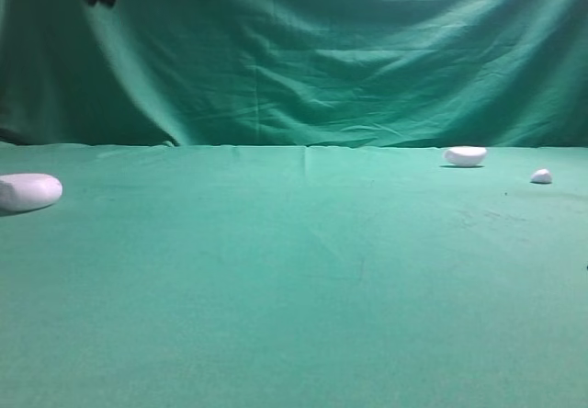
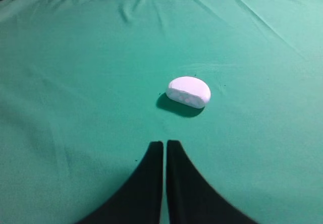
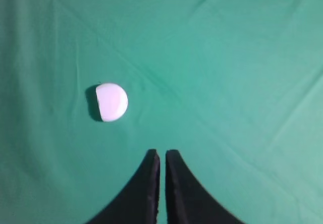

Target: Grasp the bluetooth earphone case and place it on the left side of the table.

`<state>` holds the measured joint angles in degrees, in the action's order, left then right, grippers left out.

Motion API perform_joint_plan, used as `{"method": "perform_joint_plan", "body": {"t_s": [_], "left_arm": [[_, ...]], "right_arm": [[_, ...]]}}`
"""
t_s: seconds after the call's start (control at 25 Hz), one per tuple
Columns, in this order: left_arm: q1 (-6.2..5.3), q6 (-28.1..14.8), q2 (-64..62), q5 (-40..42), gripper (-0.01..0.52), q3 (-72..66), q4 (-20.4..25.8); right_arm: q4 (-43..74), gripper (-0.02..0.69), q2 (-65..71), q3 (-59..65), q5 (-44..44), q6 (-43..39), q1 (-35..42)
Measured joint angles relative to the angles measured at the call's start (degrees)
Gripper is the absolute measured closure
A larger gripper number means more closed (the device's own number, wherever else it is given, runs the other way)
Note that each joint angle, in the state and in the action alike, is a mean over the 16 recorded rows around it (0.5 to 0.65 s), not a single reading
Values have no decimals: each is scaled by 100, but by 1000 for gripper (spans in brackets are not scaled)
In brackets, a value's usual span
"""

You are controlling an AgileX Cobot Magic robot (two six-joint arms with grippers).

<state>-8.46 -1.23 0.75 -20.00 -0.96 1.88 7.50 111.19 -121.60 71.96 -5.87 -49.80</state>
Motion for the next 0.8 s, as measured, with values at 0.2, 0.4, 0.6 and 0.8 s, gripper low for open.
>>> {"method": "perform_joint_plan", "body": {"t_s": [0.2,0.4,0.6,0.8], "left_arm": [[0,0,0,0,514,0,0],[0,0,0,0,514,0,0],[0,0,0,0,514,0,0],[0,0,0,0,514,0,0]], "right_arm": [[36,665,-1158,1006,15,-114,115],[121,665,-2348,2271,-65,-244,167],[214,665,-3493,3693,-489,-385,178],[283,665,-4543,5161,-1288,-516,178]]}}
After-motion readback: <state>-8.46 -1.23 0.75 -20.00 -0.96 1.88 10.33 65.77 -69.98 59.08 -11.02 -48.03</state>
